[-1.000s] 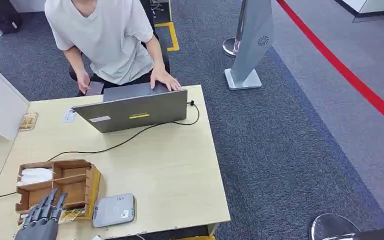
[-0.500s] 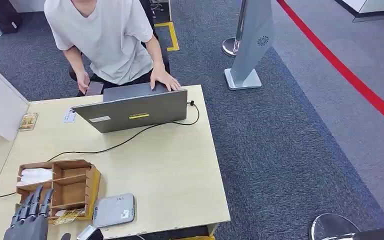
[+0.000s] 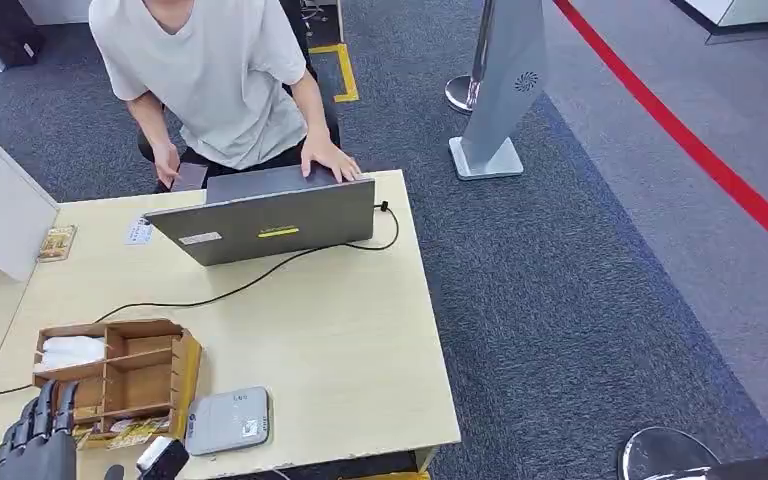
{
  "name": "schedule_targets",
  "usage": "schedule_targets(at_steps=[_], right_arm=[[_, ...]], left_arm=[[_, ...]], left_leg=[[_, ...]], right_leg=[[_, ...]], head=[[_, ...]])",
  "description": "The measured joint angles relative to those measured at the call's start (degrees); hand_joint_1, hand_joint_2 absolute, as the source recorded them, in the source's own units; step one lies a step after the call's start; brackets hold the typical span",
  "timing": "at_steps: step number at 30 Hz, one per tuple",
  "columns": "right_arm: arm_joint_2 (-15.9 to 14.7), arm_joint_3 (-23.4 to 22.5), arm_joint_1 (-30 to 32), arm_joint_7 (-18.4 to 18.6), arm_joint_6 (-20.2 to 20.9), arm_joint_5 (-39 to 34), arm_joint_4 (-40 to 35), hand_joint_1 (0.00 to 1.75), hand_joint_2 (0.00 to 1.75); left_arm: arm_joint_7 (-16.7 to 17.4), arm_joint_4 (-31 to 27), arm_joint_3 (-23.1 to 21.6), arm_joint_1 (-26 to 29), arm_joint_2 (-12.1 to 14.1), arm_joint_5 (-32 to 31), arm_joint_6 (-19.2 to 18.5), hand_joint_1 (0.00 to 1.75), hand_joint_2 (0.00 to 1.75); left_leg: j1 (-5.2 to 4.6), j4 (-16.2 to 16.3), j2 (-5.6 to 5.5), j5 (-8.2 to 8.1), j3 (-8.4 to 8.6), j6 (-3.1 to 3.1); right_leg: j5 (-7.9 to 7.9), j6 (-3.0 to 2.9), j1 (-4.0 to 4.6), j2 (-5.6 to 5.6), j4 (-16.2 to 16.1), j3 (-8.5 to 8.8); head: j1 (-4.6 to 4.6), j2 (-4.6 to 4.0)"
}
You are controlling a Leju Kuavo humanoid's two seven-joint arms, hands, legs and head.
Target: Pass the card to the sensor for recognition and then transmit it.
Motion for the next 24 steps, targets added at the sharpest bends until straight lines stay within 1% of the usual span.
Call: schedule_targets(at_steps=[5,13,19,24], right_arm=[[-0.2,0.2,-0.1,-0.6,0.0,-0.5,0.0,0.00,1.75],[-0.4,1.0,-0.7,-1.9,0.0,-1.7,0.1,0.00,1.75],[-0.7,1.3,-0.9,-2.5,0.0,-2.0,0.2,0.00,1.75],[-0.9,1.6,-1.1,-2.5,0.0,-2.3,0.2,0.00,1.75]], left_arm=[[-2.8,1.9,1.3,-0.2,-1.4,-0.6,1.8,0.00,1.75],[-6.9,6.6,1.4,-2.9,-4.0,-2.7,4.3,0.00,1.75],[-8.1,8.7,1.4,-4.1,-5.1,-2.9,4.9,0.00,1.75],[-8.4,9.8,1.3,-4.7,-5.8,-2.9,4.9,0.00,1.75]], left_leg=[[-0.01,0.0,0.00,0.00,0.00,0.00],[0.00,0.0,0.00,0.00,0.01,0.00],[0.00,0.0,0.00,0.00,0.01,0.00],[0.00,0.0,0.00,0.00,0.01,0.00]], right_leg=[[0.00,0.00,0.00,0.00,0.0,0.00],[0.00,0.00,0.00,0.00,0.0,0.00],[0.00,0.00,0.00,0.00,0.0,0.00],[0.00,0.00,0.00,0.00,0.0,-0.01]], head=[[0.00,0.00],[0.02,0.00],[0.00,0.00],[0.02,0.00]])
